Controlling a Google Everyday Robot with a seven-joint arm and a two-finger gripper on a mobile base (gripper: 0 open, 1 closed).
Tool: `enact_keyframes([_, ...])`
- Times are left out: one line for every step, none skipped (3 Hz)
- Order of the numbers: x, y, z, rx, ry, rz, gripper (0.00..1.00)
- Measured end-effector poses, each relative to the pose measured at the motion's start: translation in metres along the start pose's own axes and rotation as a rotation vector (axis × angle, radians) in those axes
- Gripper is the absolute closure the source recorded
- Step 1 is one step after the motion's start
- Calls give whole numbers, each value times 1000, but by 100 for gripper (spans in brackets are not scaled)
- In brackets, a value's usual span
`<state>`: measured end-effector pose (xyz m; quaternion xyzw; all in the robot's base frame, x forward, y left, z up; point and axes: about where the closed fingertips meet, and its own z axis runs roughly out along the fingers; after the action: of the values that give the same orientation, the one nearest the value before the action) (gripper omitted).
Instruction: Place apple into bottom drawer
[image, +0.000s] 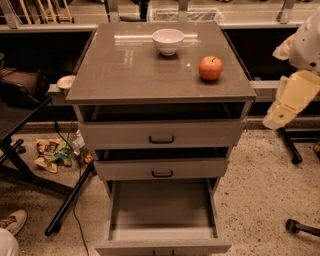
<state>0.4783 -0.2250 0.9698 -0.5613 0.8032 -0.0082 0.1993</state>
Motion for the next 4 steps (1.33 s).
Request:
enact_keyframes([4,-29,22,-1,-76,95,0])
enact_keyframes([1,-72,45,24,-143,169,0])
enact_keyframes([1,-72,45,24,-144,170,0])
enact_keyframes([-5,-96,61,41,-215,219,0])
